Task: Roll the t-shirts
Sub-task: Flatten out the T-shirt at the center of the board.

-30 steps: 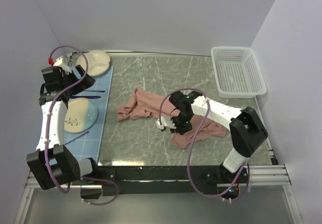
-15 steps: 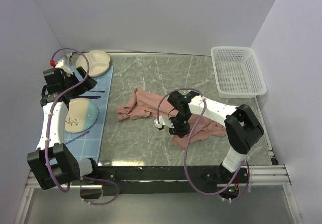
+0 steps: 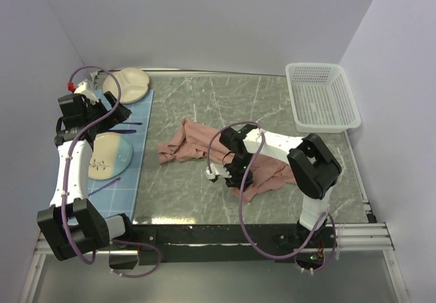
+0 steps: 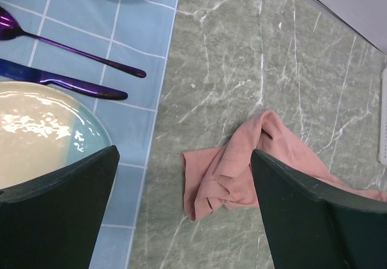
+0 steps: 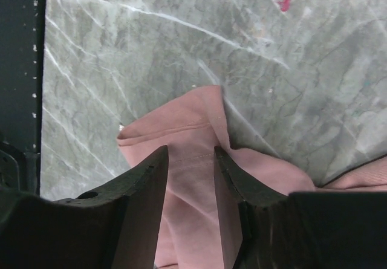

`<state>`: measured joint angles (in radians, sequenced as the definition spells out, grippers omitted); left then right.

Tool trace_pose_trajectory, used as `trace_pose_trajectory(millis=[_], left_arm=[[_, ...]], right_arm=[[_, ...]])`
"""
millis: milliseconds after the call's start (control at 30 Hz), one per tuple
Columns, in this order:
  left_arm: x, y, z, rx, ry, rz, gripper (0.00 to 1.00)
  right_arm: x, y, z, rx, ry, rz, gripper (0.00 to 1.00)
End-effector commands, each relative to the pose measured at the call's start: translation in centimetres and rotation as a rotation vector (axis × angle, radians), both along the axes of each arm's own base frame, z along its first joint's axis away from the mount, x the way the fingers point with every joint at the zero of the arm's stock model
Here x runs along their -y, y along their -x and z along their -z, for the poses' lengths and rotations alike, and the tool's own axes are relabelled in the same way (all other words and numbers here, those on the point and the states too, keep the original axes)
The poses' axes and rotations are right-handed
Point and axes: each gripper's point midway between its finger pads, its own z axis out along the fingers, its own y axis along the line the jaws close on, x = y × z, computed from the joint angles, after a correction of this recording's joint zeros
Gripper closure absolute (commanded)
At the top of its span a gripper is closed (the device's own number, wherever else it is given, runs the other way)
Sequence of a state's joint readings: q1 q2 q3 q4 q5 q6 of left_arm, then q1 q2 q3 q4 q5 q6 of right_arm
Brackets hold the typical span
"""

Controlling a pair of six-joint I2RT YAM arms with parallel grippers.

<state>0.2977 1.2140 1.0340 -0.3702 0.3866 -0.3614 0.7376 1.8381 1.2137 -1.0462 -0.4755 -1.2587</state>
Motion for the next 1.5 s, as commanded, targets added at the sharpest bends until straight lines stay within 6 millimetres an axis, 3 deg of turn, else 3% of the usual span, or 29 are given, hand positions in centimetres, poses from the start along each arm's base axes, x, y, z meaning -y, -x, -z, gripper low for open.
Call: trace_pose_trajectory(millis=[0,233,633,967,1100,1133,1233,1467], left_arm=[[-0.2,-0.2,-1.3,0.045,-0.017,-0.003,0.02],[0.0,-0.2,-0.9,0.041,-0.006,0.001,0.02],[0.0,-0.4,-0.7,0.040,-0.001,0.003,0.02],[0.0,-0.2,-1.0,0.044,-0.008,0.003,0.02],[0.0,-0.2,-1.2,0.050,-0.007,0.005,0.02],[0.0,-0.2,-1.1,0.049,-0.006,0.006,0.02],[0.1,-0.3,-1.1,0.049,-0.002,0.015,0.02],[1.8,-1.9,-1.0,0.038,-0.005,0.089,0.03]], right_arm=[[-1.2,-0.9,-0.7,0.026,-0.033,-0.036,0.55],[-1.6,-1.3,-1.0,0.047,-0.059,-0.049,0.54],[0.6,1.0,0.3,-0.034,0.029,-0.066,0.57],[-0.1,0.1,1.8,-0.023,0.040,-0.035,0.56],[0.0,0.0,1.8,-0.016,0.046,-0.041,0.67],[0.1,0.0,1.6,-0.014,0.044,-0.038,0.74],[0.1,-0.3,0.0,0.028,0.032,-0.006,0.91],[1.4,-1.8,-7.9,0.193,-0.034,0.119,0.94]])
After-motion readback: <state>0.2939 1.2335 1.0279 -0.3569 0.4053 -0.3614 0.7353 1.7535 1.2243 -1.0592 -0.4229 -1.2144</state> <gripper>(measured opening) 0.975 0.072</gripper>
